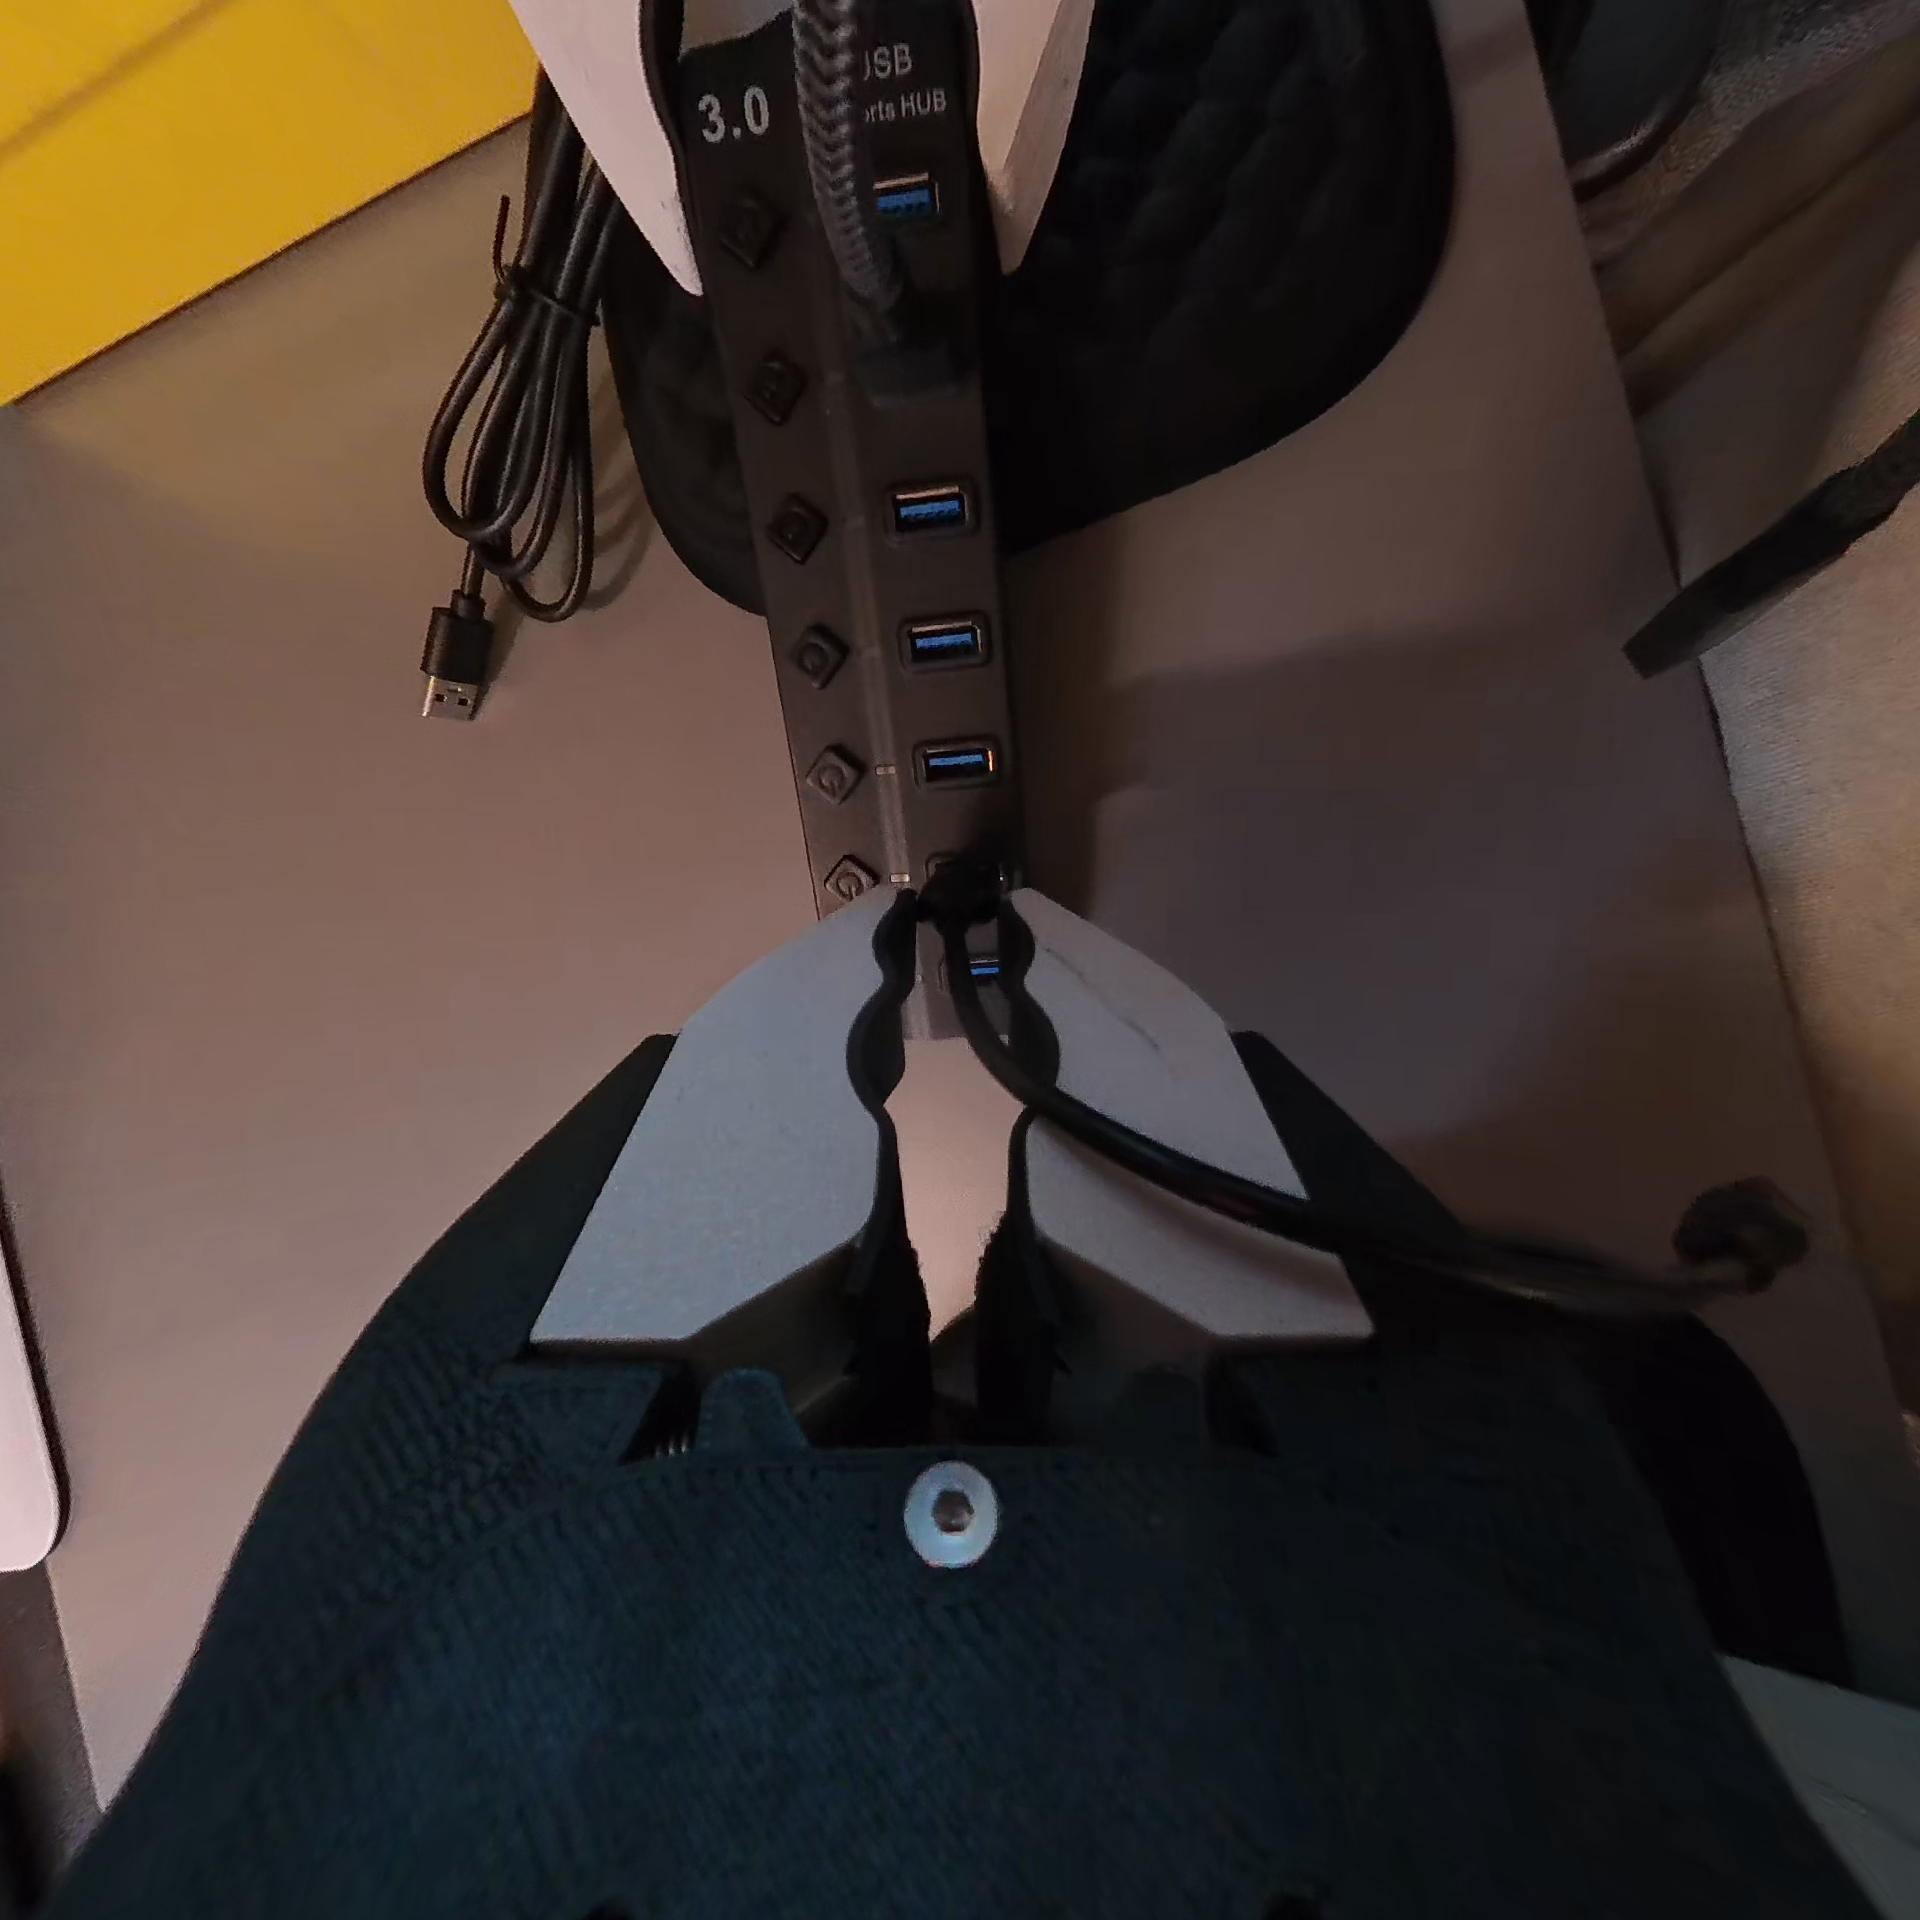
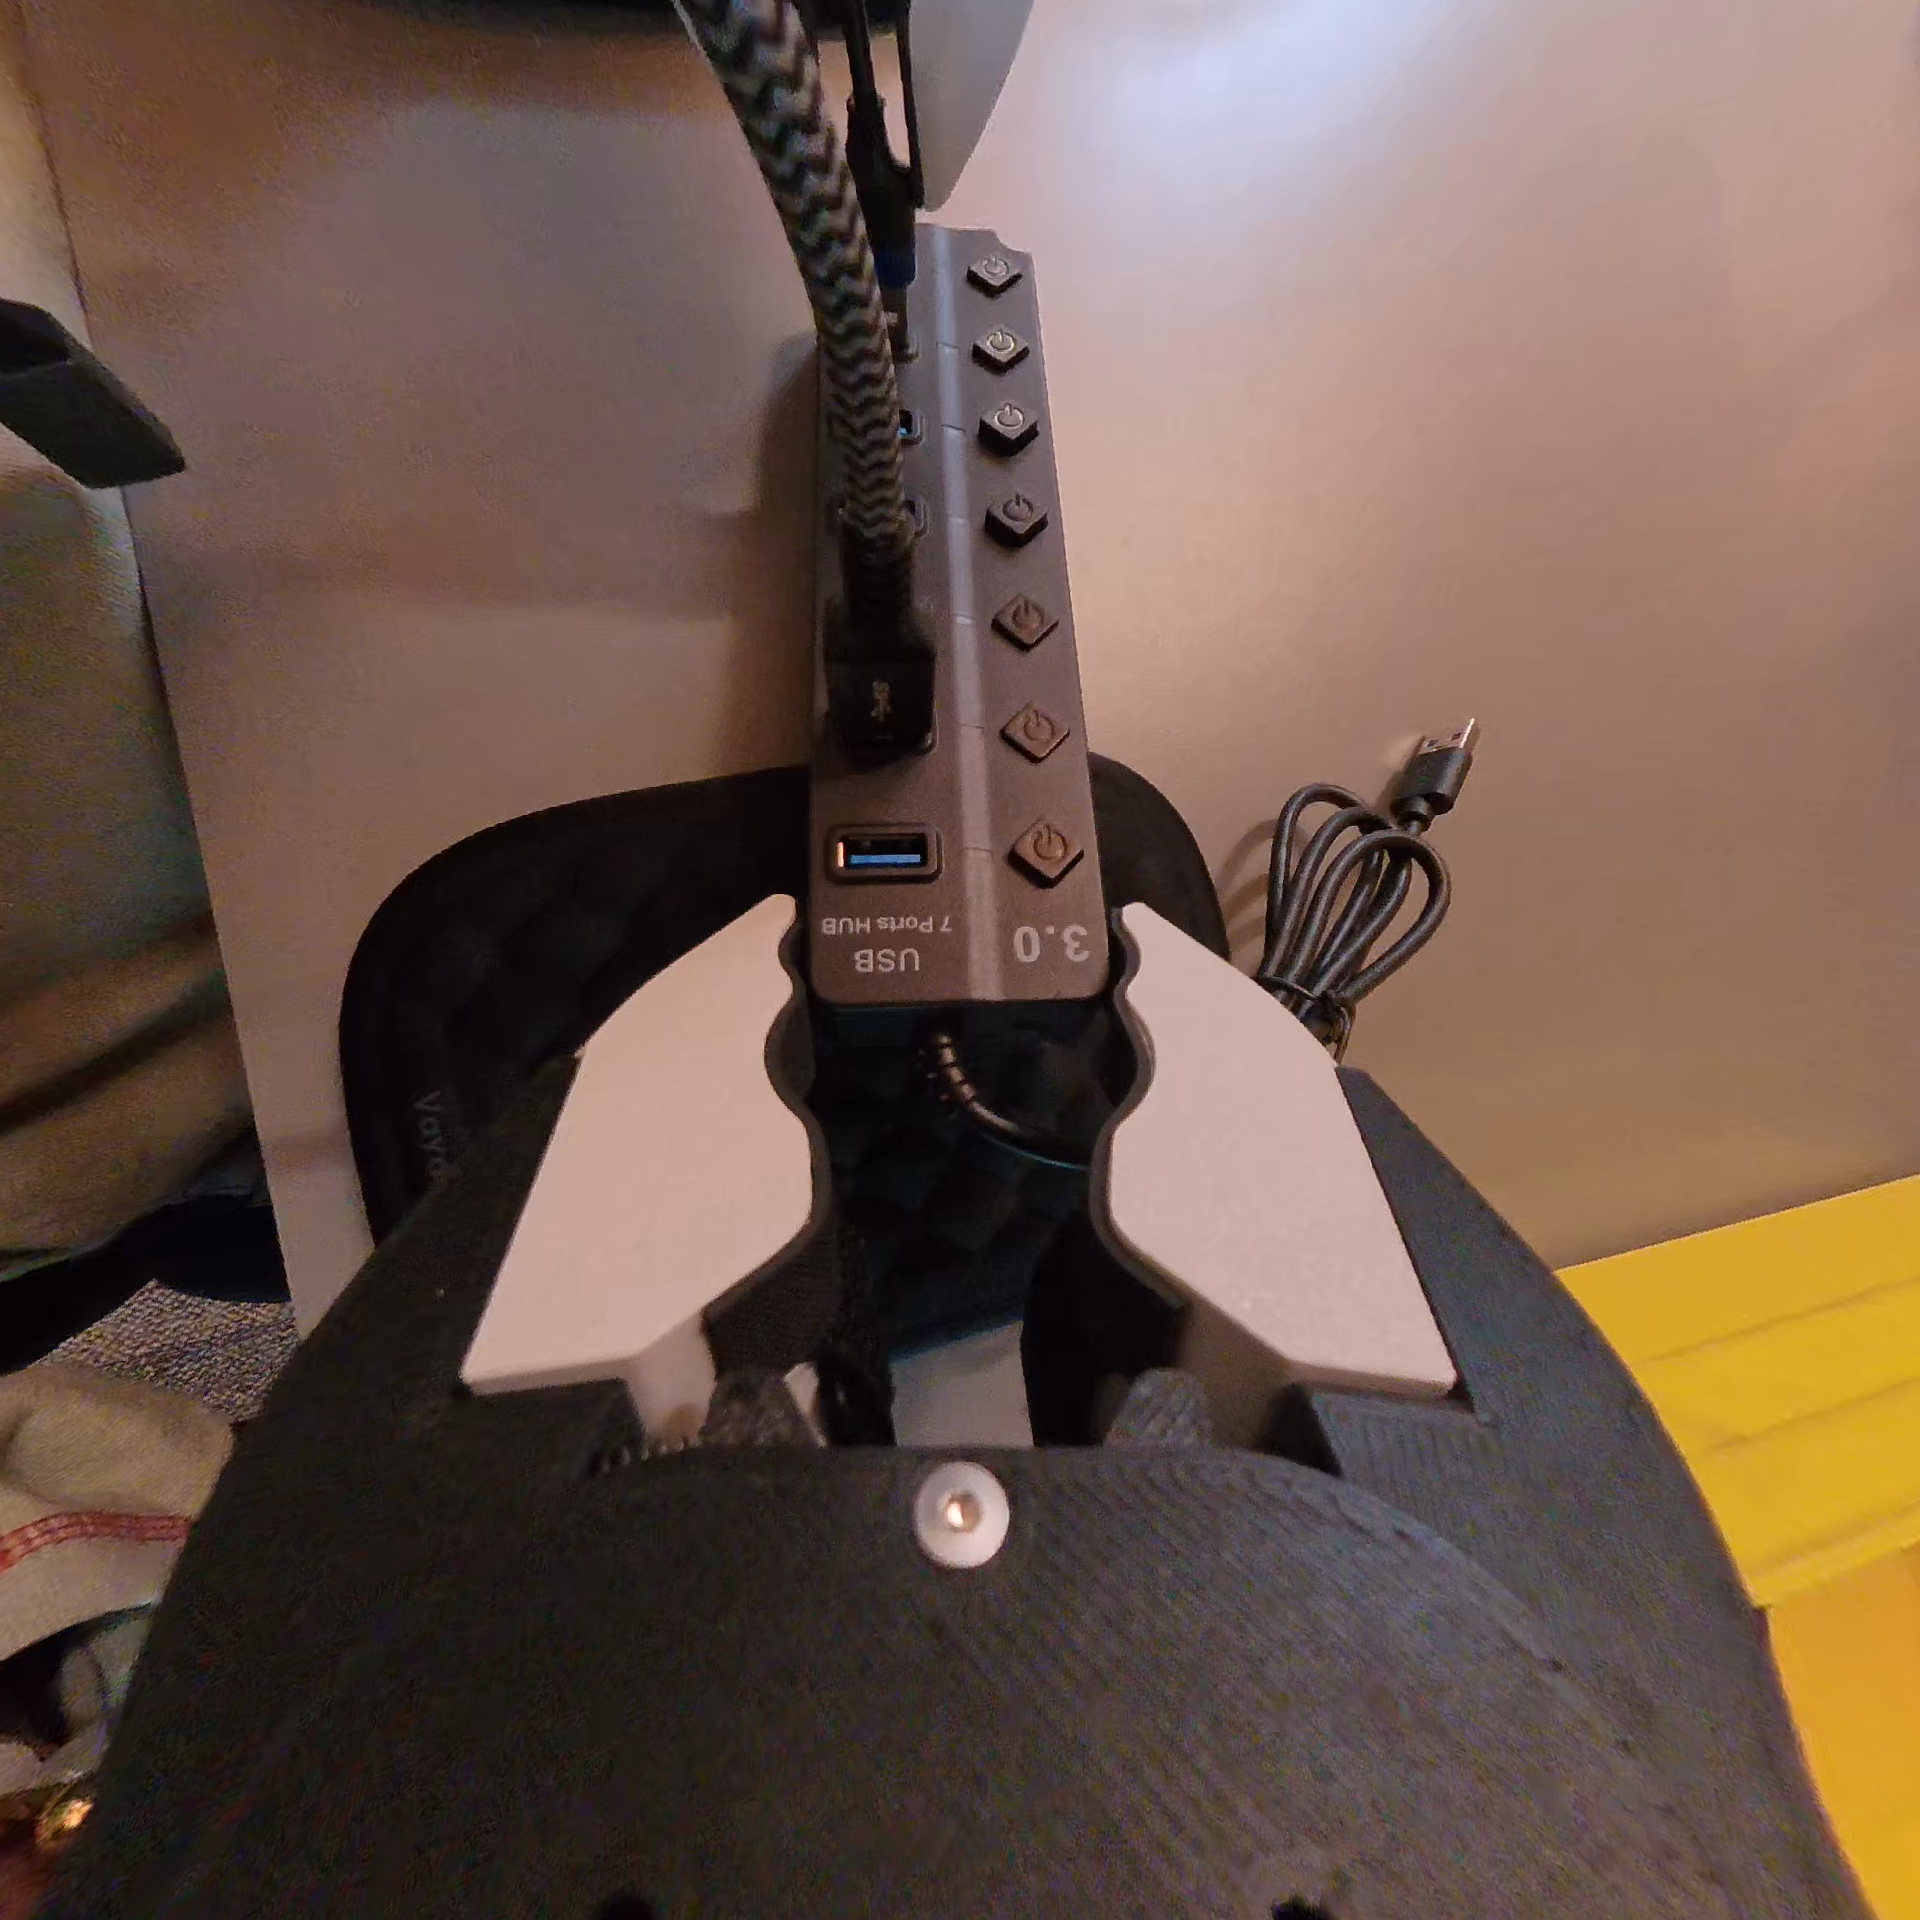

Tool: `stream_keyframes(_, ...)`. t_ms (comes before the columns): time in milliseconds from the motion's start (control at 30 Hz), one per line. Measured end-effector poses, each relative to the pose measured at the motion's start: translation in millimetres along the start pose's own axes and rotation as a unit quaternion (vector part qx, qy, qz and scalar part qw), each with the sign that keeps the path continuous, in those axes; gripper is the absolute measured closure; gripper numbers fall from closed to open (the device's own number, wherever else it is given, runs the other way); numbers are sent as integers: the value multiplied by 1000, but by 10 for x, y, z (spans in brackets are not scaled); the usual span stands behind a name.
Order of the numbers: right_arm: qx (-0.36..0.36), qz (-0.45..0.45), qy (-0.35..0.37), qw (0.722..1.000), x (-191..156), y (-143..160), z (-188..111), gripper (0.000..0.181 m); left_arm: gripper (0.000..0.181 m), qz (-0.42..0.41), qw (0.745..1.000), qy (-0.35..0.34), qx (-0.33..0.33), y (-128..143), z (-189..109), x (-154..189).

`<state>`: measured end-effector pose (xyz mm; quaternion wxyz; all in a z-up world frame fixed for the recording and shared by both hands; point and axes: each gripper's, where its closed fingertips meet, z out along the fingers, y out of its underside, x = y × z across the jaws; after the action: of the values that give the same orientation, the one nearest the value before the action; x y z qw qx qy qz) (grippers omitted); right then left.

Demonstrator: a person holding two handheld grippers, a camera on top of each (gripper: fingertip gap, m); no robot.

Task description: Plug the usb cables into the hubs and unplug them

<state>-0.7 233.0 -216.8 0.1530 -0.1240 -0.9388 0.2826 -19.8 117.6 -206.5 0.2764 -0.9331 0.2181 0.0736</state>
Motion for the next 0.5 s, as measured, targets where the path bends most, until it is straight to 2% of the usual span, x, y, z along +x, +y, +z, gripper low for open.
stream_keyframes(200, 3, -5, 1, 1000, 3, -32, -19, 127, 166, -5, 1000, 13, 12, -57, 12, 3)
stream_keyframes(333, 5, 0, -2, 1000, -2, -26, -16, 127, 166, 2, 1000, 20, -16, -7, -2, 2)
stream_keyframes(500, 5, -3, 1, 1000, -2, -18, -9, 127, 166, -9, 1000, 21, 19, -47, 16, 13)
